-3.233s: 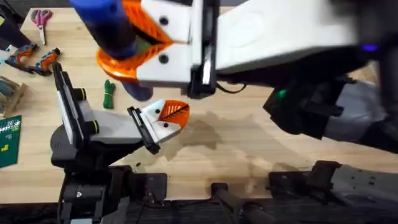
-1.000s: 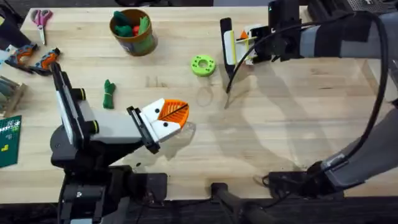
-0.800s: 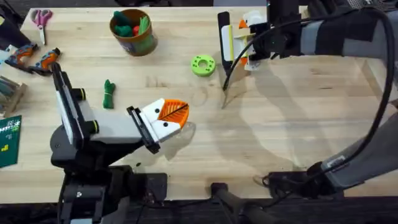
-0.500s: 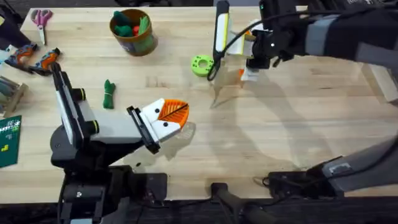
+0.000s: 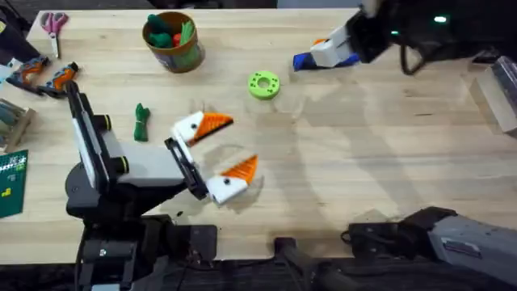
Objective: Pick up the gripper from the table and insert it into the empty holder that is missing its gripper. Then pick up a screw, insert it into the mounting hole, and use the screwdriver to tighten it. Finally, clean up the table by picking up the vegetable and placing it into the bucket.
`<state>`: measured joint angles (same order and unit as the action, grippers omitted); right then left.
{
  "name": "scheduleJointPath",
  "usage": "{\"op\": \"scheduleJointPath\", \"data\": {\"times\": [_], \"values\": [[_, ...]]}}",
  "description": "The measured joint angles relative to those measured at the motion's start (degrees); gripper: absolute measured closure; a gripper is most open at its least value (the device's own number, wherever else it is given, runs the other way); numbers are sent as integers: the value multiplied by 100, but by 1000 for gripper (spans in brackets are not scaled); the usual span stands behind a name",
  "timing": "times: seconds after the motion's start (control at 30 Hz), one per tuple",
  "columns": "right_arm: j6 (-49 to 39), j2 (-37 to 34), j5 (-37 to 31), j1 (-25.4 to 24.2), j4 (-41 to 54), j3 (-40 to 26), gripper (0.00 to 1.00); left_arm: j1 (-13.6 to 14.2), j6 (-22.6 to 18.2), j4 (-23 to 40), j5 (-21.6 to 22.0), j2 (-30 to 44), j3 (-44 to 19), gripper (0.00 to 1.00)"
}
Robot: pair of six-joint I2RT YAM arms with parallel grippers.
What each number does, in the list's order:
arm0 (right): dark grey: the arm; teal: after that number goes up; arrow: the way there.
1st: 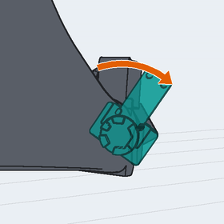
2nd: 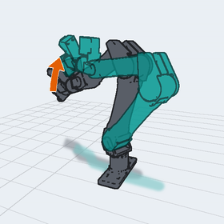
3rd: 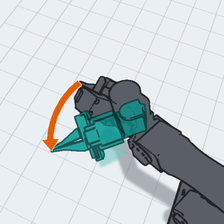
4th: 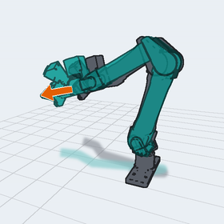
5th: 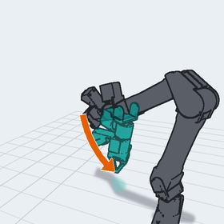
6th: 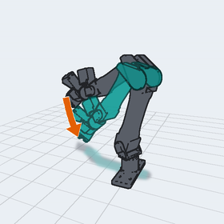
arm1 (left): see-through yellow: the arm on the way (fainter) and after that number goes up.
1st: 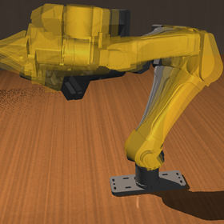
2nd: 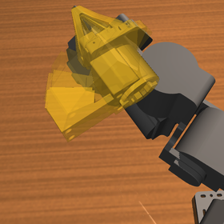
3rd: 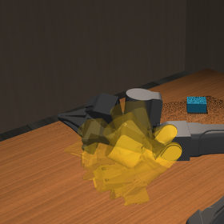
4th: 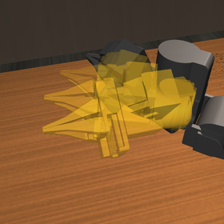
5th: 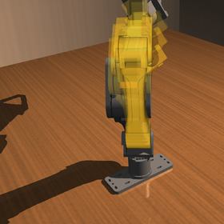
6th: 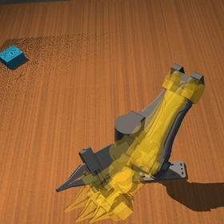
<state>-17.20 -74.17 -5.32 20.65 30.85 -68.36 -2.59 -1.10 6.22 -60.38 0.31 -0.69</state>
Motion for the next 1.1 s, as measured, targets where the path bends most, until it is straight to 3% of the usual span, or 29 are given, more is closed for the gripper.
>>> {"op": "scheduleJointPath", "data": {"times": [0.03,0.07,0.23,0.37,0.4,0.53,0.7,0.87,0.9,0.97,1.1], "values": [[325,141,0,-13,208,0,8,0,20,2,-1,1,0,49],[625,273,0,-27,434,0,8,0,17,0,0,0,0,24],[1940,787,0,-99,1426,0,8,0,123,-132,212,0,10,15],[2732,1151,0,-108,1700,0,8,0,1133,-275,1051,-1,11,15],[3041,1398,-1,-108,1698,0,8,0,1907,-118,1715,1,-66,15],[3226,1567,-2,-145,1682,0,8,0,2191,531,2378,1,-607,15],[3324,1576,-2,-271,1672,0,8,0,2032,2133,3124,203,-1881,15],[3352,1576,-2,-307,1563,0,8,0,1674,3606,3770,1254,-3382,15],[3352,1577,-2,-307,1563,0,8,0,1576,3862,3894,1530,-3671,15],[3352,1576,-2,-307,1565,0,8,0,790,5618,4821,3507,-5476,15],[3352,1576,-2,-307,1563,0,8,0,377,6274,5439,4691,-6339,15]]}}
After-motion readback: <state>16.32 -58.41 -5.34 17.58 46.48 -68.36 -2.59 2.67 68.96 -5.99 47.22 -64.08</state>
